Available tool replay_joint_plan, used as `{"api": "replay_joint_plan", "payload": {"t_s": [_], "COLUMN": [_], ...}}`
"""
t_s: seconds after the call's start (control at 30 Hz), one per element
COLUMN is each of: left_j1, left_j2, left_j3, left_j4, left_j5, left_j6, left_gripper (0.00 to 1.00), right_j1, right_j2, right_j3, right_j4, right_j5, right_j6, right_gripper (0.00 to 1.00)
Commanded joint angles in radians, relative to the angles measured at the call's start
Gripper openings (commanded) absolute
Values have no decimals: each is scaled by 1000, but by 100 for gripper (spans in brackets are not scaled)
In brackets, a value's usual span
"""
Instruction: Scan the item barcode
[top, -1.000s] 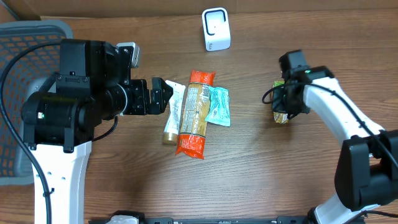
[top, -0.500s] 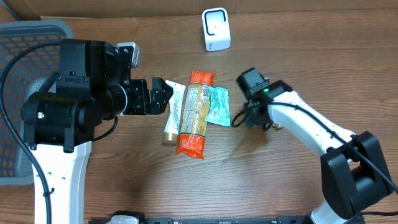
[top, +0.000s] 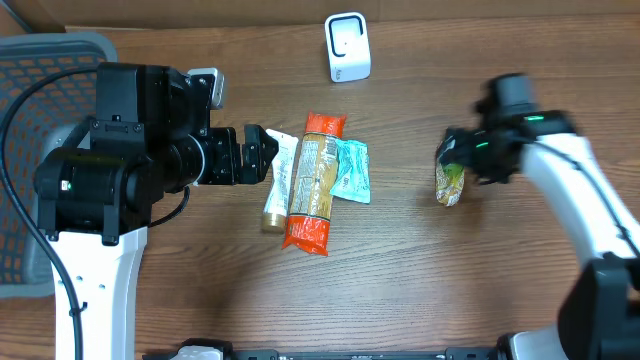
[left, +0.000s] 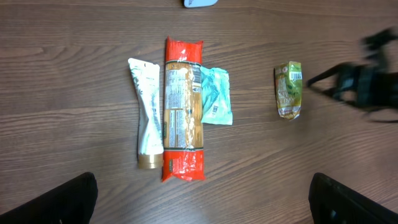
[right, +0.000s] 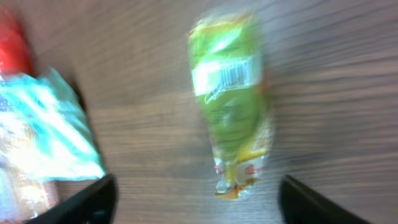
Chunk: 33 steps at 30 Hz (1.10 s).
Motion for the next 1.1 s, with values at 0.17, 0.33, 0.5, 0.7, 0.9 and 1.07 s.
{"api": "replay_joint_plan", "payload": {"t_s": [0.17,0.33,0.5,0.7,0.9,1.07], "left_j1": [-8,-8,-8,-8,-8,-8], "left_j2": [6,6,6,6,6,6], "left_j3": [3,3,3,3,3,3], "left_j4": [1,1,0,1,1,1], "left_j5": [8,8,8,8,8,8], "left_j6": [22,22,22,22,22,22], "left_gripper": [99,100,99,100,100,99], "right_j1": [-194,-198,-198,-185,-146,-144], "right_j2": [32,129,204,254,296,296], "right_j3": [-95,-159,-159,-161,-188,-192], "right_j4": [39,128,166,206,258,257], "right_j5": [-376,-391,-391,-396,-360,-345], "right_j6": [-323,-365,-365,-357,-355,-258], "right_gripper": [100,100,96,79,66,25]}}
